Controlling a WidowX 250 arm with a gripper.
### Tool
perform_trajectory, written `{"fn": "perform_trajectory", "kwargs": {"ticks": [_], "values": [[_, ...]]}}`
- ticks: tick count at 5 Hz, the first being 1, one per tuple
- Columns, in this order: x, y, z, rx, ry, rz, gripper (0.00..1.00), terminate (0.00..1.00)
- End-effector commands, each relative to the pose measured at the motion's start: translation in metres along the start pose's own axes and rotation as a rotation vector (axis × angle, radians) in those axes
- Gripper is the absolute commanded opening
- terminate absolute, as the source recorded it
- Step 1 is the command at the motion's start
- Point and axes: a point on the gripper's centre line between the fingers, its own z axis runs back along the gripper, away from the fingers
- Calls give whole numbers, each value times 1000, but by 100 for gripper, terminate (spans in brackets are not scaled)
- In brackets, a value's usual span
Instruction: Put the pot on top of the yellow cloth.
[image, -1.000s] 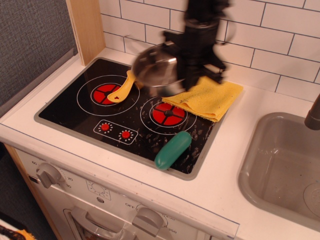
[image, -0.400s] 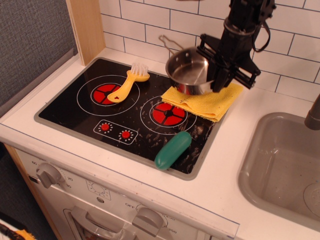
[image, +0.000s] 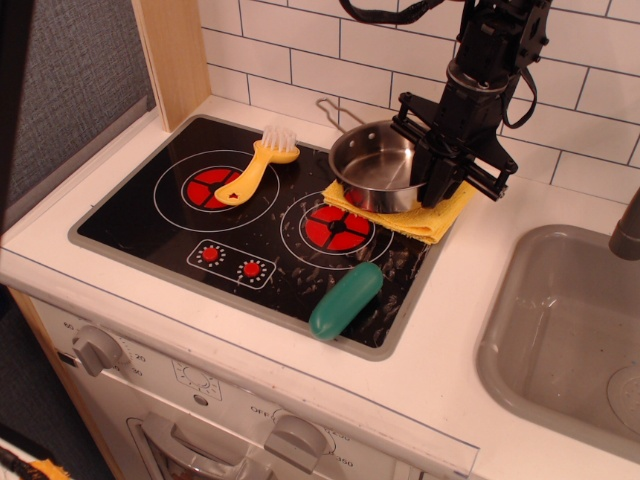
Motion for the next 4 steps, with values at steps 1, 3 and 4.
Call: {"fn": "perform_trajectory", "kwargs": {"ticks": [1, 3, 4], "values": [[-3, 4, 34, 6, -88, 18, 100, 0], [-36, 29, 68, -88, -146, 154, 100, 0], [-61, 41, 69, -139, -139, 236, 100, 0]]}}
